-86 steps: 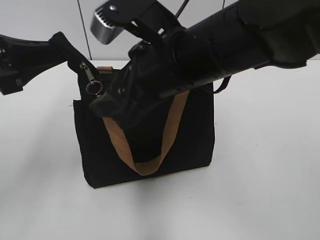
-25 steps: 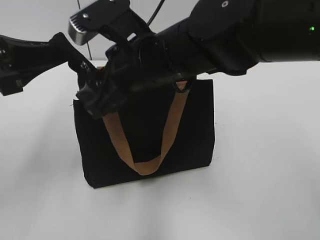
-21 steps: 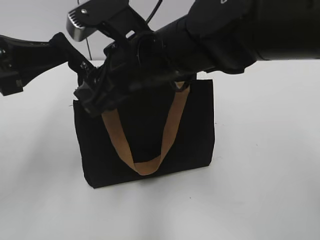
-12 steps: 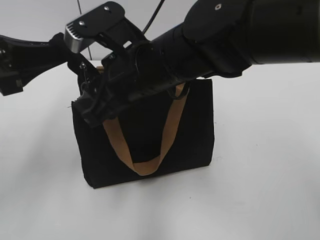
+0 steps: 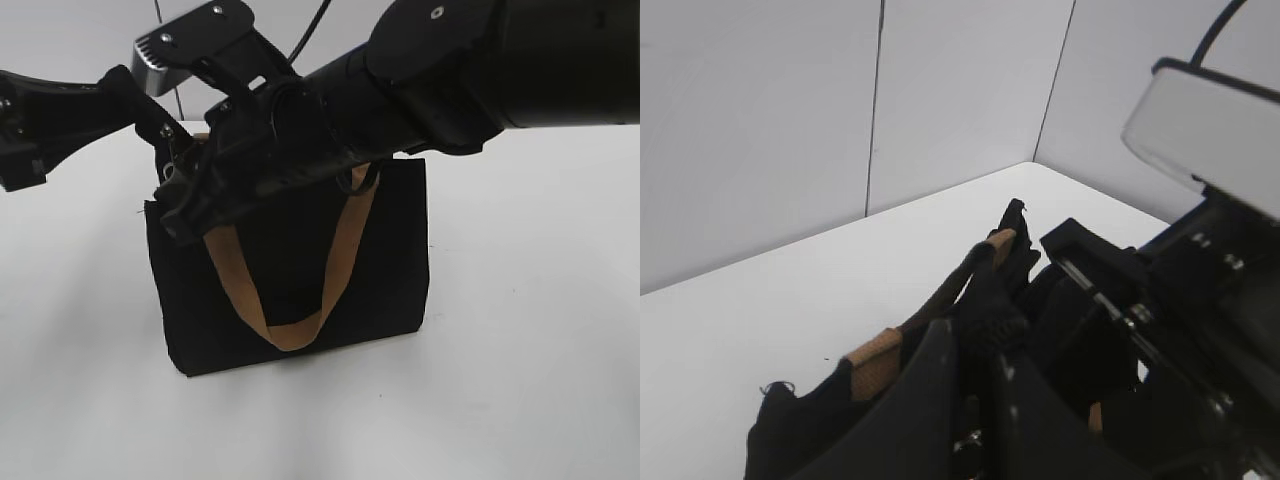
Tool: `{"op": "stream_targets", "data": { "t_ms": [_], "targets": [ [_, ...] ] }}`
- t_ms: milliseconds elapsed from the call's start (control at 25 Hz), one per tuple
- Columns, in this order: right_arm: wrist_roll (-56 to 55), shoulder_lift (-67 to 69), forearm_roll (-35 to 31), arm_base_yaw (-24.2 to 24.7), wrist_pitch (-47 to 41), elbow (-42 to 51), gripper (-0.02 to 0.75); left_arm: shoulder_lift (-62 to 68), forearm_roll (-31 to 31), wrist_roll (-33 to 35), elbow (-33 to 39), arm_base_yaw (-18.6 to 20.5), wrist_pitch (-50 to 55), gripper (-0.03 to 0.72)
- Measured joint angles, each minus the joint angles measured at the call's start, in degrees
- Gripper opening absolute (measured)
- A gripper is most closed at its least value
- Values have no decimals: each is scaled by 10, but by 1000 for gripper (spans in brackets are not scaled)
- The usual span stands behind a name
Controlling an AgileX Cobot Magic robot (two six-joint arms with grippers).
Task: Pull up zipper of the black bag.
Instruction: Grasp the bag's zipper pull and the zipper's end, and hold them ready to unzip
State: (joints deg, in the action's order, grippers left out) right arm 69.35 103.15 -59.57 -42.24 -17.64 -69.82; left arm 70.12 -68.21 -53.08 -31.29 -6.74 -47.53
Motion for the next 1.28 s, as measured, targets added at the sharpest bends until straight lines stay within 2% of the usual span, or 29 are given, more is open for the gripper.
{"op": "stream_targets", "data": {
  "t_ms": [520, 1280],
  "targets": [
    [-60, -1, -1, 0, 3, 0, 2, 0, 0, 0, 0, 0, 0, 22],
    [-96, -10, 1, 3, -7, 1, -1, 0, 0, 0, 0, 0, 0, 22]
  ]
}}
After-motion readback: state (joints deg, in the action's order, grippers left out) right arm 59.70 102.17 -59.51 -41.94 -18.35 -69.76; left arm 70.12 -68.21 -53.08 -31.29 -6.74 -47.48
